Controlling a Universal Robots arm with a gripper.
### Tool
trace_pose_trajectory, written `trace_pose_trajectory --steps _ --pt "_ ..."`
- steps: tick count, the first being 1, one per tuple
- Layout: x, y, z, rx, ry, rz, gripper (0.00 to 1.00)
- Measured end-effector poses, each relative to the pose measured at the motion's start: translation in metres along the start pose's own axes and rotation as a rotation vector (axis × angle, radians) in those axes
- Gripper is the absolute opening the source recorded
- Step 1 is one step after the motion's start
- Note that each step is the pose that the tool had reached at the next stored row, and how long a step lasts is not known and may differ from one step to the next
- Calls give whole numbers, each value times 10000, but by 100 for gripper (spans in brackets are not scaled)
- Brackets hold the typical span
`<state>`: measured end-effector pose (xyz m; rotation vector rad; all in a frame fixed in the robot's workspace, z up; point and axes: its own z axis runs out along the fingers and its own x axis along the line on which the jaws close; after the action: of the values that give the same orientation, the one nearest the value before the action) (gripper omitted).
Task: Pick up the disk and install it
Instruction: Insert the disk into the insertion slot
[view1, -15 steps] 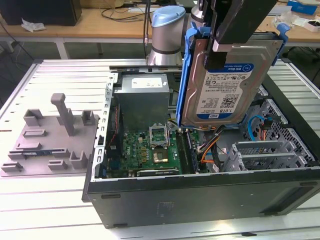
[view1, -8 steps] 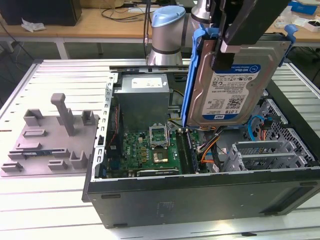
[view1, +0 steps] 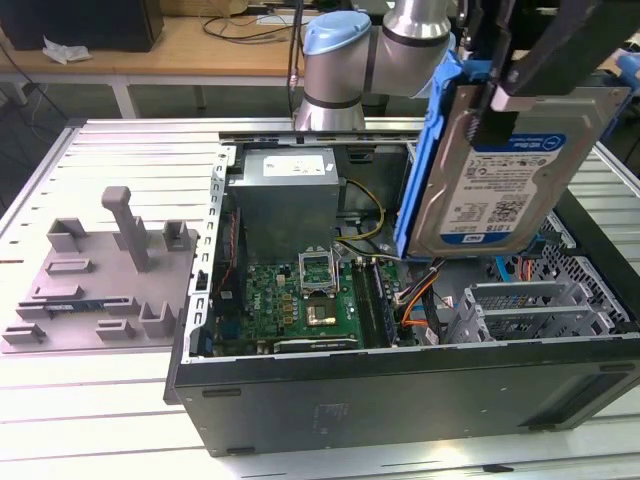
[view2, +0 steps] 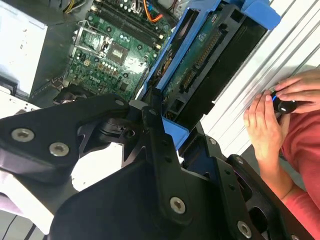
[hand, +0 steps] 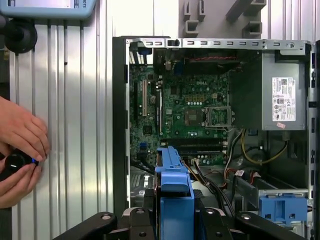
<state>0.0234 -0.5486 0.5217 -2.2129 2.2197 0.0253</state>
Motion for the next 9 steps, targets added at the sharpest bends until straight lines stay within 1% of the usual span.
trace_pose_trajectory --steps 2,6,7,9 --pt "12 -76 -1 0 0 2 36" --pt "29 -191 -1 0 0 1 36" --pt "35 -251 -2 0 0 2 36" --pt "43 -326 -2 0 0 1 36"
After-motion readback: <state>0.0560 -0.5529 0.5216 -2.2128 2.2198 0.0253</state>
